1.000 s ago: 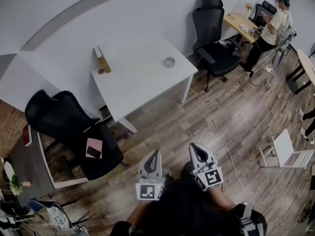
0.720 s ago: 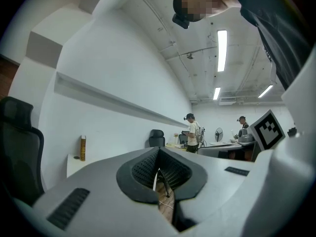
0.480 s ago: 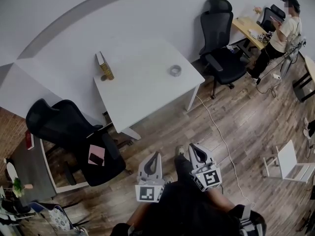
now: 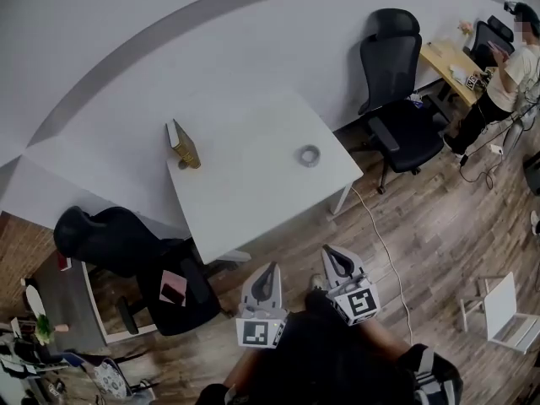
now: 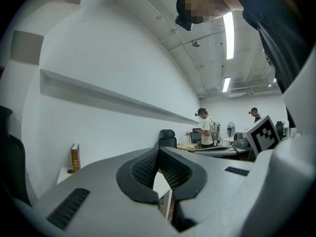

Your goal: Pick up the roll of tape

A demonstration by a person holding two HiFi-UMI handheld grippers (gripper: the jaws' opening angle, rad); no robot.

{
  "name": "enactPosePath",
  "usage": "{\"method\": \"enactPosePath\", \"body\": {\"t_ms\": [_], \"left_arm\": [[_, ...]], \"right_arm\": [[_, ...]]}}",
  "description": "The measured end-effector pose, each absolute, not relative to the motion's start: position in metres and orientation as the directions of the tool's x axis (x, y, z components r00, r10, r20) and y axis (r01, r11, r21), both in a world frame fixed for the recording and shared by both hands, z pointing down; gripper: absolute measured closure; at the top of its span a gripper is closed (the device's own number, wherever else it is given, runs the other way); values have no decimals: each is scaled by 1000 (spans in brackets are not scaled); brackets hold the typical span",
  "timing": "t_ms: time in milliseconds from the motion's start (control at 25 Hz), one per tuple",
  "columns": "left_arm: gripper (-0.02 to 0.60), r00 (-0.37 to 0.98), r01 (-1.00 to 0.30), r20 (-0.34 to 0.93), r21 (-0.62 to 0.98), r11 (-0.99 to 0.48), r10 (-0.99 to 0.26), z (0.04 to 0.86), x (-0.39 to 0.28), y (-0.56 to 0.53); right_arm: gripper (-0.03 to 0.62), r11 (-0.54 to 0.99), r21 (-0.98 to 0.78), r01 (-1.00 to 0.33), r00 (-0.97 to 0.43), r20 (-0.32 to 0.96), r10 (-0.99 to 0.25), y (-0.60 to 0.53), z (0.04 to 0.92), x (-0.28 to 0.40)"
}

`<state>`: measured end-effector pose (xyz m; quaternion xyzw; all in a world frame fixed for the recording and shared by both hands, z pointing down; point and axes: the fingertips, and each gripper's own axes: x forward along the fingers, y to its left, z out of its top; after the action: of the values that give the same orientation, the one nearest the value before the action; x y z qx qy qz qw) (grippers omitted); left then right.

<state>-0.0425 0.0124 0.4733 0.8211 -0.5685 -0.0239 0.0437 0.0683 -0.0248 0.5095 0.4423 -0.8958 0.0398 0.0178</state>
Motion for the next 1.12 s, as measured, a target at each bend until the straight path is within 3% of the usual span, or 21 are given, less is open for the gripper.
{"method": "enactPosePath", "body": {"t_ms": [720,960,1120], "left_arm": [[560,390,-915,12,117,-386,-921,488,-32,-167],[560,415,-902,-1,133,-412,-910,489,-48,-249],[560,429,-894,-2,141,-425,-903,491,-55,-295]], "right_arm": [[582,609,-34,-793,-604,175,-777,-203,561,67],[582,590,-39,-806,-579,258,-773,-278,578,52],[562,610,4,-792,-563,378,-735,-331,617,45]]}}
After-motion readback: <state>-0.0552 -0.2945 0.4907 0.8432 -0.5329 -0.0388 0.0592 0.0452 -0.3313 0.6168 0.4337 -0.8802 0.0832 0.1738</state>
